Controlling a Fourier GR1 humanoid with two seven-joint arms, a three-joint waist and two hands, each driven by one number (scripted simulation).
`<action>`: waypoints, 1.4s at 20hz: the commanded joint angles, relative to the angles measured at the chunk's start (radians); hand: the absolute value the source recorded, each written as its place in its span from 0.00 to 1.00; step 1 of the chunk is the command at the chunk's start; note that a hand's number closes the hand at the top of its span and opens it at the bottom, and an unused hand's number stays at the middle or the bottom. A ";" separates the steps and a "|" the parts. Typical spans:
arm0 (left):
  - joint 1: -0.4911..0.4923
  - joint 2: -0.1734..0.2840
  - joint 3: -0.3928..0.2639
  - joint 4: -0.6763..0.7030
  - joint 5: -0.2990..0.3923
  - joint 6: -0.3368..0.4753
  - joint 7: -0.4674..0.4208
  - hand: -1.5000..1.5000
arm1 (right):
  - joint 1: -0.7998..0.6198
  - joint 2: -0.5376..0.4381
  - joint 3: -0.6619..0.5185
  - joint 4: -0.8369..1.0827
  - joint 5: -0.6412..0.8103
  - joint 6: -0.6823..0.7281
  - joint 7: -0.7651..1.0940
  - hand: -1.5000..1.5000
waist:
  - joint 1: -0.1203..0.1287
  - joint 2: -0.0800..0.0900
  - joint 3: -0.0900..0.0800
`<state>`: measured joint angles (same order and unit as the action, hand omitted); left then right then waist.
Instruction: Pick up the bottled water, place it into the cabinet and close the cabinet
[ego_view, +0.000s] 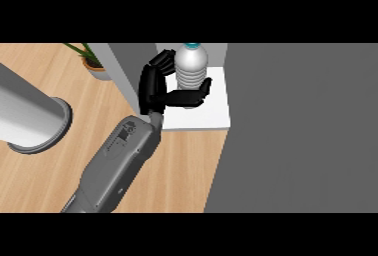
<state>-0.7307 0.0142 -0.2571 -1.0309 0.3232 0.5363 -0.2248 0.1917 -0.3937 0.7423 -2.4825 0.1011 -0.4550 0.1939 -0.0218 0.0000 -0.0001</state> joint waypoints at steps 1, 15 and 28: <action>-0.099 -0.014 0.003 0.168 -0.019 0.040 -0.029 1.00 | -0.004 0.015 0.047 -0.080 0.078 -0.011 0.058 0.00 | -0.007 0.003 -0.001; -0.304 -0.014 0.065 0.608 -0.058 0.136 -0.162 1.00 | 0.023 -0.033 0.026 -0.089 0.009 -0.002 0.001 0.00 | -0.032 0.009 0.000; -0.333 0.002 0.159 0.824 -0.029 0.100 -0.285 1.00 | 0.033 -0.070 -0.010 -0.117 -0.039 0.019 -0.028 0.00 | -0.042 0.018 0.000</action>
<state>-1.0735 0.0086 -0.1261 -0.2539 0.2905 0.6473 -0.4572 0.1766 -0.4137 0.7497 -2.4763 0.0741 -0.4576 0.1495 -0.0576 0.0153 -0.0009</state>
